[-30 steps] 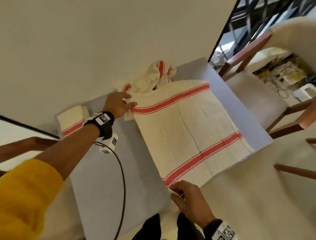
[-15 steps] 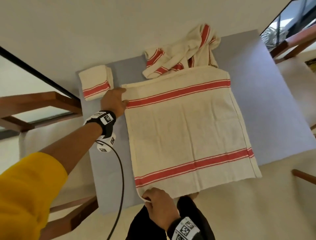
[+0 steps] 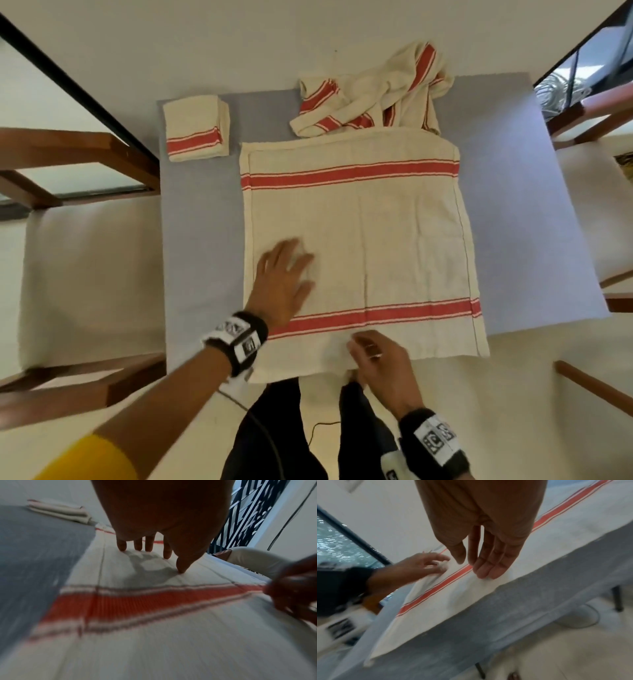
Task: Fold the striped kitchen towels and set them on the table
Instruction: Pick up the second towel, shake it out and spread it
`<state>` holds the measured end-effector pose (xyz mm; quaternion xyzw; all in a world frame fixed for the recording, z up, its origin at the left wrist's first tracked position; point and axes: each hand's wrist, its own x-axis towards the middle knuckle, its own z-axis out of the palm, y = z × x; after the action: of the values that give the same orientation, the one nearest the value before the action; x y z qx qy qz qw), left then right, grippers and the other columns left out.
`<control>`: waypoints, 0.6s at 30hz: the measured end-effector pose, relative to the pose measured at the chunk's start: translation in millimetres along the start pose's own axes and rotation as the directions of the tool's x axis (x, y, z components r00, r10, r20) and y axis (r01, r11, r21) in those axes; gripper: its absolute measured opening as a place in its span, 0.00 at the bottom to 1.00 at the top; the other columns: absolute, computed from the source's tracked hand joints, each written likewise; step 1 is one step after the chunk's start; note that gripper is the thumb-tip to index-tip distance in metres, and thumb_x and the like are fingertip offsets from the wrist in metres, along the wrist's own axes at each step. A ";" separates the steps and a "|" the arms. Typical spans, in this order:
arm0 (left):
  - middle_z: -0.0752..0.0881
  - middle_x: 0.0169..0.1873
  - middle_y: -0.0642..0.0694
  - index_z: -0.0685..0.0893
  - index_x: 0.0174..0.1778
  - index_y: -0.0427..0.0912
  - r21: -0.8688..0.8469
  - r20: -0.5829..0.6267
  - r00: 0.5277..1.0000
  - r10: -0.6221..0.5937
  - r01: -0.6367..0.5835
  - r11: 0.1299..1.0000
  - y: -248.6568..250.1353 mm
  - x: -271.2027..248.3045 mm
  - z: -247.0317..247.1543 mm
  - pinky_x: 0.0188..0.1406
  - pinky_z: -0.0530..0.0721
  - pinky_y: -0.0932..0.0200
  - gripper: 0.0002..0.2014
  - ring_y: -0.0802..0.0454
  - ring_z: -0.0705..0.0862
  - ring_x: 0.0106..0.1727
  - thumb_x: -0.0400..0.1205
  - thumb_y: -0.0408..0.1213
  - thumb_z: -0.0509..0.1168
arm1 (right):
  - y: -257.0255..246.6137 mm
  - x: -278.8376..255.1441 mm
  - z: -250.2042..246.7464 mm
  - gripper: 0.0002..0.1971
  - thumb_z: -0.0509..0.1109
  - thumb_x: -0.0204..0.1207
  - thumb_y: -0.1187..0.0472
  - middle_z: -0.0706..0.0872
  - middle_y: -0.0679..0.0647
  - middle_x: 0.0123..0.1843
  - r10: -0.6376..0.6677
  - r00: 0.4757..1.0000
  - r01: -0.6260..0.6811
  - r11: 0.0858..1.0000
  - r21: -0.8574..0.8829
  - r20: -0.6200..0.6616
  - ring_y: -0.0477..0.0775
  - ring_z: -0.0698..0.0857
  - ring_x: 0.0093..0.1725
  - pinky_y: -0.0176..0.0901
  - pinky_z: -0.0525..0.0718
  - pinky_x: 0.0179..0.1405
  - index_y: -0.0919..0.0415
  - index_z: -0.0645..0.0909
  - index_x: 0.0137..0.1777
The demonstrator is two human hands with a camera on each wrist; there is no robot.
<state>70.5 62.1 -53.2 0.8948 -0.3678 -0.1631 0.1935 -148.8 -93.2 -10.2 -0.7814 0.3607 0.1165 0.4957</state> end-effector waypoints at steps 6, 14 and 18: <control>0.68 0.85 0.45 0.79 0.77 0.54 -0.033 -0.059 0.996 -0.073 0.071 0.997 87.7 -89.3 50.6 0.86 0.60 0.30 0.20 0.39 0.64 0.87 0.88 0.49 0.64 | 65.7 13.9 -100.3 0.15 0.76 0.82 0.55 0.88 0.57 0.61 0.265 0.825 -0.221 0.964 0.147 -0.498 0.53 0.89 0.53 0.51 0.89 0.56 0.57 0.84 0.66; 0.79 0.70 0.49 0.77 0.74 0.58 -0.025 0.088 0.991 0.103 -0.102 0.995 251.7 -53.8 107.6 0.77 0.69 0.41 0.24 0.45 0.77 0.72 0.83 0.56 0.67 | 96.5 16.2 -170.8 0.15 0.79 0.79 0.66 0.90 0.73 0.56 0.482 0.858 -0.263 0.710 0.653 -0.179 0.64 0.89 0.48 0.61 0.90 0.58 0.72 0.84 0.61; 0.79 0.63 0.51 0.72 0.73 0.57 -0.078 0.091 0.996 0.013 -0.006 0.997 304.8 -25.1 116.3 0.68 0.76 0.43 0.28 0.46 0.77 0.64 0.80 0.58 0.71 | 86.3 5.1 -191.3 0.11 0.77 0.81 0.63 0.92 0.68 0.56 0.310 0.950 -0.219 0.762 0.610 -0.046 0.65 0.90 0.52 0.63 0.89 0.62 0.67 0.88 0.60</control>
<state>-178.3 -145.7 -8.7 0.8765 -0.3739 -0.2170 0.2117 -237.3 -281.3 19.5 -0.5328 0.5203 0.0089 0.6673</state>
